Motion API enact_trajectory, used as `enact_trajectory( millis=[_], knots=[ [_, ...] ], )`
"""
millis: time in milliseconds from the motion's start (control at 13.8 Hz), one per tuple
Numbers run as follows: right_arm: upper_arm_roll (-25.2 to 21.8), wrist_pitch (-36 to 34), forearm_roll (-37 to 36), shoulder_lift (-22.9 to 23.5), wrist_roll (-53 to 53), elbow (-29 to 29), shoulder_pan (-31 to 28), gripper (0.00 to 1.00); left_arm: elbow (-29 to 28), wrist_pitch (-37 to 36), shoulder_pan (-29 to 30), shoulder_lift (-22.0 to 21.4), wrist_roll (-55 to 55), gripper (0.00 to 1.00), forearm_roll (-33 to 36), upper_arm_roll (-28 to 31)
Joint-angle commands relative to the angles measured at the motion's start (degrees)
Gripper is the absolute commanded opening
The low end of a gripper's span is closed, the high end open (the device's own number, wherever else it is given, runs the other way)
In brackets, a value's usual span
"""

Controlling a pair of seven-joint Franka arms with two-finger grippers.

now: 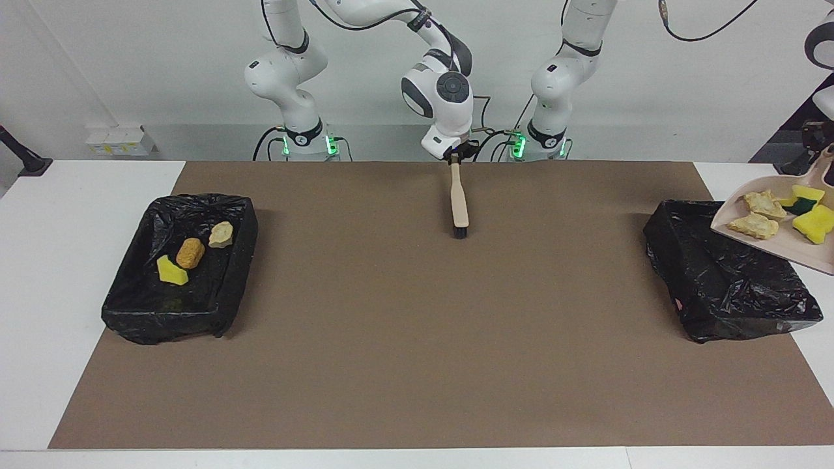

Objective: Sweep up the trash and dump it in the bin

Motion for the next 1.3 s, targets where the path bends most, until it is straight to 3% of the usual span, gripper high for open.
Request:
enact_trajectory(
  millis=[0,217,362,435,725,870,1232],
  knots=[
    [0.08,-1.03,1.65,2.24,-1.28,3.86,-2.92,0.60,-0.49,0.15,-3.82,-0.03,0.93,0.00,6.91,0.45],
    [-0.09,-1.12,1.56,0.85,-1.28,6.15,-8.71,0.76,-1.38,-0.11,-5.49,-0.21,1.28,0.00,14.11,0.53],
    [-0.18,-2.34,0.26,-1.61,-1.19,6.59,-14.41,0.96,-1.29,0.15,-5.94,-0.03,1.37,0.00,18.26,0.45],
    [-0.44,-2.70,-1.32,-3.01,-1.62,6.68,-17.31,1.00,-1.12,0.15,-5.94,0.06,1.37,0.00,18.96,0.45],
    [-0.71,-12.25,-13.17,-5.58,-2.16,11.06,-29.09,1.00,1.16,0.15,-8.66,0.41,1.54,0.00,27.73,0.36],
    [-0.71,-16.48,-16.97,-5.66,-3.12,14.05,-34.19,1.00,2.31,-0.20,-10.15,0.41,1.46,0.00,28.81,0.36],
    [-1.76,-28.52,-17.24,-6.36,-11.30,24.16,-44.66,1.00,4.68,-2.65,-13.32,-1.17,1.37,0.00,19.60,0.10]
  ],
)
